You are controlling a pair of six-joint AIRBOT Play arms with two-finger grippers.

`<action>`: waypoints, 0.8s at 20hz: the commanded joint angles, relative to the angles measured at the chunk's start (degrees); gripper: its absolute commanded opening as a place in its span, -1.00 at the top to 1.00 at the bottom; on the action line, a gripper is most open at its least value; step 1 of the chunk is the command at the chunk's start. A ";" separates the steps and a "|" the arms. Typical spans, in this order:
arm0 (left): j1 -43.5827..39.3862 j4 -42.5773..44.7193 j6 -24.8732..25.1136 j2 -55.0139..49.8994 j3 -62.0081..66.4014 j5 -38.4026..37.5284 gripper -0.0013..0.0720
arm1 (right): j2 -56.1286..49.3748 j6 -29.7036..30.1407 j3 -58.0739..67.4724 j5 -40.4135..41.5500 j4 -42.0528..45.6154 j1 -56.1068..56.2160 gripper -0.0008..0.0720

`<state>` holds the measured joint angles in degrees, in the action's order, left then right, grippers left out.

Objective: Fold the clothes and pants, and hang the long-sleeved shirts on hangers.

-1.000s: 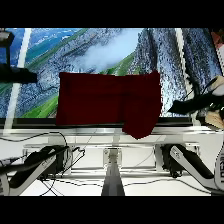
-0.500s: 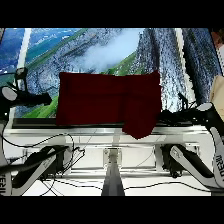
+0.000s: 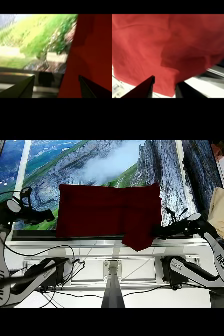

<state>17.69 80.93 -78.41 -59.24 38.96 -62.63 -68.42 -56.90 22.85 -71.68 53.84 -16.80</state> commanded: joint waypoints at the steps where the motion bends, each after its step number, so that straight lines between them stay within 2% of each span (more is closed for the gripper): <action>1: 3.74 -0.04 0.00 -1.20 -0.02 -4.81 -0.68 | -0.39 1.57 0.42 0.07 0.24 2.25 0.14; 3: 6.95 -1.01 2.03 -1.99 -0.04 -6.62 -0.68 | -0.28 1.57 2.12 -1.25 0.20 2.25 0.14; 8: 10.86 -10.91 14.88 -8.41 -0.28 -9.62 -0.67 | -0.28 1.55 5.09 -2.27 0.09 2.25 0.14; 9: 10.86 -12.35 18.95 -10.71 -0.39 -9.64 -0.67 | -0.28 1.53 5.07 -2.29 0.13 2.25 0.14; 10: 10.86 -13.66 21.57 -13.35 -0.39 -9.70 -0.55 | -0.28 1.53 5.07 -2.32 0.13 2.25 0.14; 13: 10.86 -14.60 23.56 -20.57 -0.37 -10.01 -0.50 | -0.28 1.51 5.07 -2.38 0.09 2.25 0.14; 16: 10.86 -14.58 26.73 -26.27 -0.37 -14.64 -0.33 | -0.28 1.51 5.07 -2.38 0.09 2.25 0.14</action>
<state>28.42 65.17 -56.36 -79.92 38.74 -77.01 -68.71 -55.37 27.83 -73.91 54.08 -14.59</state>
